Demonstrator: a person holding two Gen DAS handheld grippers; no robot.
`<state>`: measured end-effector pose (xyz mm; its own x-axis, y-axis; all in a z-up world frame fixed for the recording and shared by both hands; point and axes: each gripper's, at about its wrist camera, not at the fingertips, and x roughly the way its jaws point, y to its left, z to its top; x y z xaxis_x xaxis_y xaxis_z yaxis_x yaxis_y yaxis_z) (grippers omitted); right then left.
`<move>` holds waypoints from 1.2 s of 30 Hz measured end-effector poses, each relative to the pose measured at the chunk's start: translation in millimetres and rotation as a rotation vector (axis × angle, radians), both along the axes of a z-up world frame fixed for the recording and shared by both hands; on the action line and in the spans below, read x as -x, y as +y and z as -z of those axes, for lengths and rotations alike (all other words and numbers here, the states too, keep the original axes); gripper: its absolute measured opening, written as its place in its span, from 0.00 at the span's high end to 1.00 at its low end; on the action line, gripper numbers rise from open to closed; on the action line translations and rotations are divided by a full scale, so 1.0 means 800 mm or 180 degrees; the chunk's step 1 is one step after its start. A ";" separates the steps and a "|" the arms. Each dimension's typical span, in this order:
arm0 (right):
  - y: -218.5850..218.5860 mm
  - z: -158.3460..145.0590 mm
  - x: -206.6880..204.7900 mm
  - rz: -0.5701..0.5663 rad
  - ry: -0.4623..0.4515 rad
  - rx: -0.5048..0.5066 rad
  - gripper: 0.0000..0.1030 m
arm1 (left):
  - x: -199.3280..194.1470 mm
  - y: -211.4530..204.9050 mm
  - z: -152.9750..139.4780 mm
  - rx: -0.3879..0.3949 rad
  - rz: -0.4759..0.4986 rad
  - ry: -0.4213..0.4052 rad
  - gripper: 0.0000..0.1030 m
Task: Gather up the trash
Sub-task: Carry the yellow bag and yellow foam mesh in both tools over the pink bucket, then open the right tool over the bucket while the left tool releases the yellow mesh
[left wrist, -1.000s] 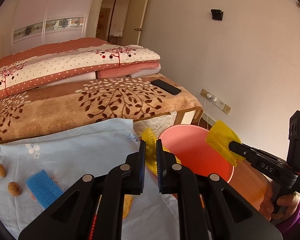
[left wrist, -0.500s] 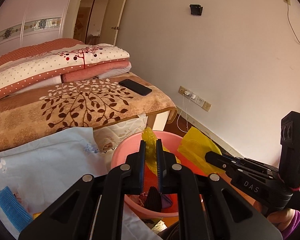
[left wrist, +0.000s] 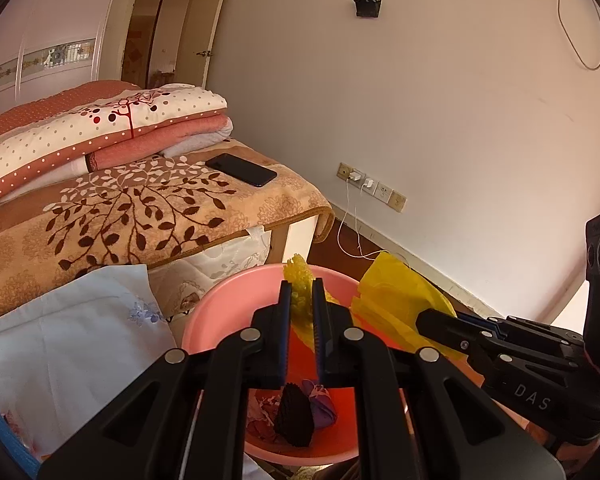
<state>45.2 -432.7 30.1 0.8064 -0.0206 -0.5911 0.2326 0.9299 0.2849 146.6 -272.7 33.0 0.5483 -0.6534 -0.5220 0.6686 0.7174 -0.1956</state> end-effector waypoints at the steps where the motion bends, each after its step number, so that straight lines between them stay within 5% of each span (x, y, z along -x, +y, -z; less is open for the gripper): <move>1: 0.001 0.001 0.000 0.0000 0.0005 -0.0010 0.92 | 0.000 -0.001 0.002 -0.0006 0.0006 0.0003 0.91; 24: -0.013 0.032 -0.016 0.0070 0.0100 -0.0195 0.92 | -0.008 -0.003 0.034 -0.0045 0.0035 0.0242 0.90; 30: -0.010 0.035 -0.017 0.0051 0.0102 -0.0214 0.90 | -0.011 0.009 0.036 0.0009 -0.0025 0.0390 0.67; 33: -0.008 0.034 -0.016 0.0053 0.0085 -0.0224 0.86 | -0.008 0.013 0.035 -0.0007 -0.0033 0.0417 0.66; 36: -0.005 0.030 -0.012 0.0079 0.0043 -0.0181 0.63 | -0.004 0.017 0.033 -0.0009 -0.0036 0.0426 0.66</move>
